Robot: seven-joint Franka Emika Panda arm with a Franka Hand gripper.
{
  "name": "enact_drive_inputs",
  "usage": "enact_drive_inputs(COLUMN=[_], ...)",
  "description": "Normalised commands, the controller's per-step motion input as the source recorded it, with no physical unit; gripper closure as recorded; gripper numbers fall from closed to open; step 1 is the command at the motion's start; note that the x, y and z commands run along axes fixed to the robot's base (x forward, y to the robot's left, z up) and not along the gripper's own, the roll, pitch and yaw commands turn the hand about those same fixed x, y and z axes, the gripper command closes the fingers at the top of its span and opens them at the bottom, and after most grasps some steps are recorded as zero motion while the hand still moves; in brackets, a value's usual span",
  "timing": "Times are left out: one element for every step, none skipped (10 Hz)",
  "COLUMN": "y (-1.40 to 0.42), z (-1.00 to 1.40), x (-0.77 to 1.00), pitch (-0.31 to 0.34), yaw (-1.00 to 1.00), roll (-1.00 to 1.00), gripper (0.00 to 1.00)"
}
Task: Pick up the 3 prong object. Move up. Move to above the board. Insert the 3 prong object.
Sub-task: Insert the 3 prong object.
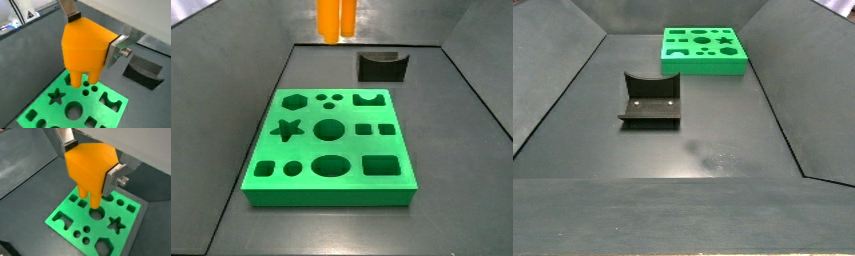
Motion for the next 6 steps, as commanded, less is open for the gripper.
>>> enact_drive_inputs(y=[0.21,0.23,0.23,0.22,0.2,0.14], z=[-0.37,-0.39,-0.4,-0.42,-0.44,-0.45], x=[0.1,0.11,0.08,0.09,0.08,0.13], pitch=[-0.093,-0.104,-0.123,-0.137,-0.156,-0.164], yaw=[0.03,0.11,0.17,0.24,0.29,0.45], roll=[0.07,0.08,0.1,0.11,0.1,0.1], gripper=[1.0,1.0,1.0,1.0,1.0,1.0])
